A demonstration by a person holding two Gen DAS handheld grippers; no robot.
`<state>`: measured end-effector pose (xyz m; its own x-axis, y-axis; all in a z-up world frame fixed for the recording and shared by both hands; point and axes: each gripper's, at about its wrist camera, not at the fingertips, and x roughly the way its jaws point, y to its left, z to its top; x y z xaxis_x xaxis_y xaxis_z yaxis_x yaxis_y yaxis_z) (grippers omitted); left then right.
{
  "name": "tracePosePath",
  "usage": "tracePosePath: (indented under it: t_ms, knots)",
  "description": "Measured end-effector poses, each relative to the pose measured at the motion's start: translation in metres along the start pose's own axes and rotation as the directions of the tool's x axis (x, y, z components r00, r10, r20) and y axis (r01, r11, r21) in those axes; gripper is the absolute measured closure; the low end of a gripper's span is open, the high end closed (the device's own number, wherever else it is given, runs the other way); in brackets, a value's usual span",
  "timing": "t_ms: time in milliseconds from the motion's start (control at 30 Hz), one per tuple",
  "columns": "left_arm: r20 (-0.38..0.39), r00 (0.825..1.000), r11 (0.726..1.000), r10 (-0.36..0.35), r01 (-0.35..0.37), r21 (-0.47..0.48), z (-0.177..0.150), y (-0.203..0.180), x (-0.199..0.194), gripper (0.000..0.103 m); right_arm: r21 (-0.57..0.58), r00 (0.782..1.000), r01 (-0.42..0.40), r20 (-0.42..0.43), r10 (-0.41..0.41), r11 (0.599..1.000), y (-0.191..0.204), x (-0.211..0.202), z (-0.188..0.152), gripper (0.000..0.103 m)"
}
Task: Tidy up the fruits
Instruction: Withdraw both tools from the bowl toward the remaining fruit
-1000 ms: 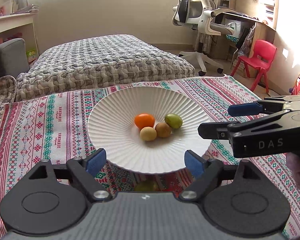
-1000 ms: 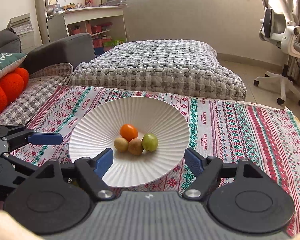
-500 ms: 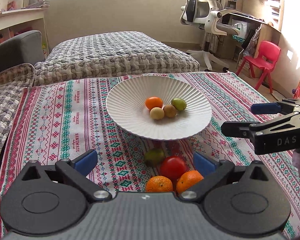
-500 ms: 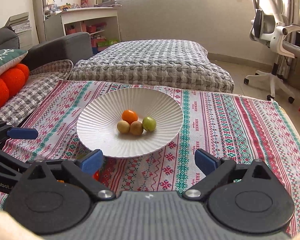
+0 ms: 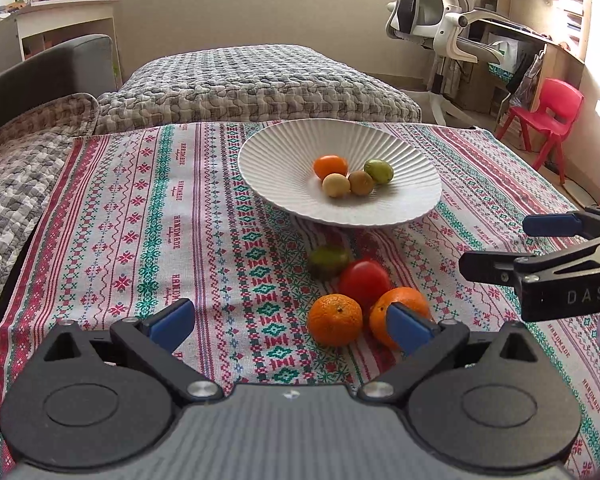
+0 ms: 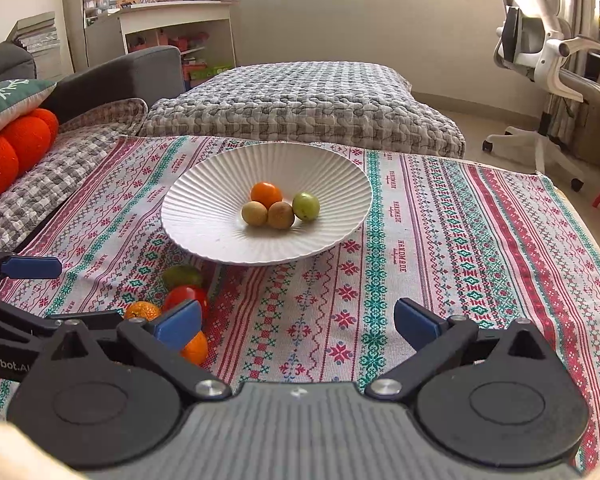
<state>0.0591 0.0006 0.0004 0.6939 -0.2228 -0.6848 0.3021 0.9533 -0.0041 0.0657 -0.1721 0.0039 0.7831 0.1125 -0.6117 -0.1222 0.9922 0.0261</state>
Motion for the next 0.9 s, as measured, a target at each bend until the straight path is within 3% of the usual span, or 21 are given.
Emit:
tracePosePath:
  t_ms: [233, 500, 700, 900]
  knots:
    - [-0.034, 0.999, 1.0, 0.015, -0.015, -0.005, -0.019, 0.007, 0.005, 0.006, -0.036, 1.0, -0.01, -0.027, 0.009, 0.999, 0.005, 0.004, -0.015, 0.0]
    - [0.017, 1.0, 1.0, 0.024, -0.024, 0.015, -0.033, 0.008, 0.014, 0.006, -0.061, 0.999, -0.015, -0.033, 0.013, 0.998, 0.005, 0.005, -0.027, 0.0]
    - [0.012, 1.0, 0.999, -0.007, 0.006, 0.037, -0.034, 0.002, 0.026, 0.007, -0.09, 0.999, -0.024, -0.037, 0.021, 0.996, 0.008, 0.009, -0.034, 0.0]
    - [0.038, 0.999, 0.999, -0.021, 0.019, 0.044, -0.031, -0.003, 0.031, 0.017, -0.106, 0.999, -0.028, -0.045, 0.024, 0.994, 0.009, 0.012, -0.037, 0.0]
